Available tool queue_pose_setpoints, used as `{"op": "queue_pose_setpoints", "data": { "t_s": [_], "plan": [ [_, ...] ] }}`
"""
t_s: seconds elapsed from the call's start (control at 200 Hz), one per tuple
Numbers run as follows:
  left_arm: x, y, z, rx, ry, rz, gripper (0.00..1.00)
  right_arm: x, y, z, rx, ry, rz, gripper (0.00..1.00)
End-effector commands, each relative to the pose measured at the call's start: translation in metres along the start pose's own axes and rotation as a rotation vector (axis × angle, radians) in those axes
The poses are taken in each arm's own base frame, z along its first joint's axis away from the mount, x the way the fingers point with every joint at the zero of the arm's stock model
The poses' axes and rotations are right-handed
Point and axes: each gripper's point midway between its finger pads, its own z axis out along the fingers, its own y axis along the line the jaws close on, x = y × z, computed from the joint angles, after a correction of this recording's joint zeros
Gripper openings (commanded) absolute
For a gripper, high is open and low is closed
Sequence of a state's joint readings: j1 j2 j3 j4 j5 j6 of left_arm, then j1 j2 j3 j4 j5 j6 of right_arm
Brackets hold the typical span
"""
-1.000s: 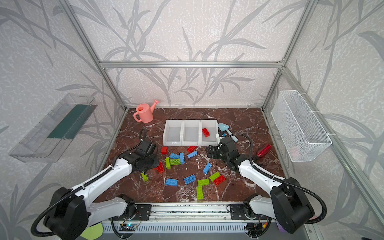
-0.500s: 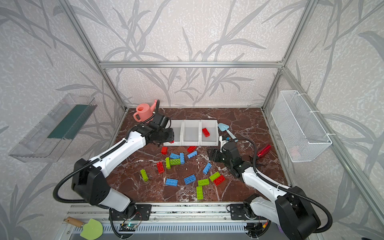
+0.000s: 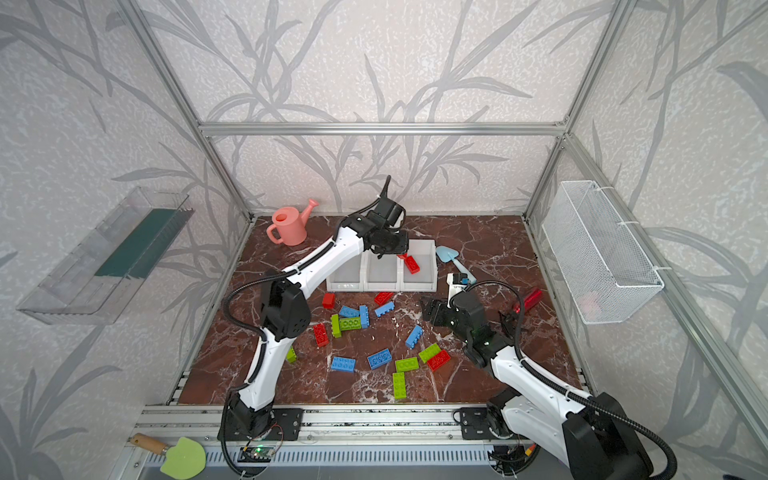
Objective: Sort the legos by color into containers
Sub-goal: 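Lift the red brick with the left gripper and drop it into the same compartment, then withdraw the left gripper while the right gripper lowers onto a red brick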
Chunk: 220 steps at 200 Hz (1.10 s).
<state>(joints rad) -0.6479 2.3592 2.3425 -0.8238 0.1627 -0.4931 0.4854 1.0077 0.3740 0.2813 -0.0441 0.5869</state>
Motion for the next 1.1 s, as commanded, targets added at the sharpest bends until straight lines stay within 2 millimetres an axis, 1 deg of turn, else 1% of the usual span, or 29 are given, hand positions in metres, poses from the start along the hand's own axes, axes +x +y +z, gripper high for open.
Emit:
{"op": "queue_pose_setpoints", "data": {
  "t_s": [0.0, 0.09, 0.21, 0.285, 0.34, 0.415, 0.505, 0.59, 0.7, 0.805, 0.875, 0.88, 0.98, 1.02, 1.03, 1.035, 1.07, 1.095],
  "plan": [
    [0.011, -0.006, 0.01, 0.007, 0.077, 0.021, 0.15, -0.009, 0.003, -0.004, -0.005, -0.045, -0.005, 0.78],
    [0.009, -0.006, 0.022, 0.014, 0.078, 0.017, 0.16, -0.01, 0.003, -0.005, -0.005, -0.048, -0.006, 0.78],
    [0.009, -0.01, 0.031, 0.038, 0.071, 0.016, 0.17, -0.011, 0.003, -0.007, -0.002, -0.052, -0.007, 0.78],
    [0.008, -0.008, 0.033, 0.034, 0.067, 0.016, 0.22, -0.011, 0.003, -0.008, 0.001, -0.046, -0.002, 0.79],
    [0.007, -0.008, 0.034, 0.034, 0.065, 0.016, 0.27, -0.011, 0.003, -0.01, 0.009, -0.038, 0.002, 0.79],
    [0.005, -0.01, 0.032, 0.04, 0.057, 0.019, 0.39, -0.008, 0.0, -0.012, 0.037, -0.01, 0.005, 0.81],
    [0.001, -0.014, 0.026, 0.049, 0.044, 0.021, 0.52, 0.006, -0.011, -0.018, 0.111, 0.086, 0.002, 0.81],
    [-0.002, -0.019, 0.018, 0.059, 0.031, 0.026, 0.63, 0.021, -0.02, -0.028, 0.167, 0.178, -0.029, 0.82],
    [-0.007, -0.025, 0.0, 0.054, 0.005, 0.046, 0.7, 0.035, -0.031, -0.046, 0.225, 0.258, -0.049, 0.82],
    [-0.009, -0.032, -0.022, 0.023, -0.036, 0.079, 0.72, 0.042, -0.036, -0.065, 0.274, 0.307, -0.061, 0.82],
    [-0.008, -0.04, -0.042, 0.017, -0.081, 0.103, 0.73, 0.046, -0.043, -0.077, 0.33, 0.325, -0.072, 0.82],
    [-0.007, -0.039, -0.041, 0.013, -0.079, 0.103, 0.73, 0.047, -0.044, -0.078, 0.335, 0.329, -0.072, 0.82],
    [0.001, -0.048, -0.066, 0.034, -0.13, 0.108, 0.74, 0.057, -0.048, -0.089, 0.367, 0.375, -0.088, 0.82],
    [0.008, -0.049, -0.071, 0.043, -0.142, 0.101, 0.74, 0.063, -0.049, -0.093, 0.376, 0.402, -0.093, 0.82],
    [0.007, -0.051, -0.076, 0.052, -0.153, 0.1, 0.74, 0.064, -0.049, -0.093, 0.377, 0.408, -0.094, 0.82],
    [0.009, -0.05, -0.075, 0.05, -0.15, 0.1, 0.74, 0.065, -0.049, -0.093, 0.377, 0.411, -0.095, 0.82],
    [0.013, -0.05, -0.085, 0.063, -0.171, 0.089, 0.74, 0.07, -0.05, -0.095, 0.382, 0.435, -0.097, 0.82],
    [0.02, -0.048, -0.087, 0.064, -0.176, 0.085, 0.74, 0.074, -0.049, -0.096, 0.382, 0.447, -0.098, 0.82]
  ]
}}
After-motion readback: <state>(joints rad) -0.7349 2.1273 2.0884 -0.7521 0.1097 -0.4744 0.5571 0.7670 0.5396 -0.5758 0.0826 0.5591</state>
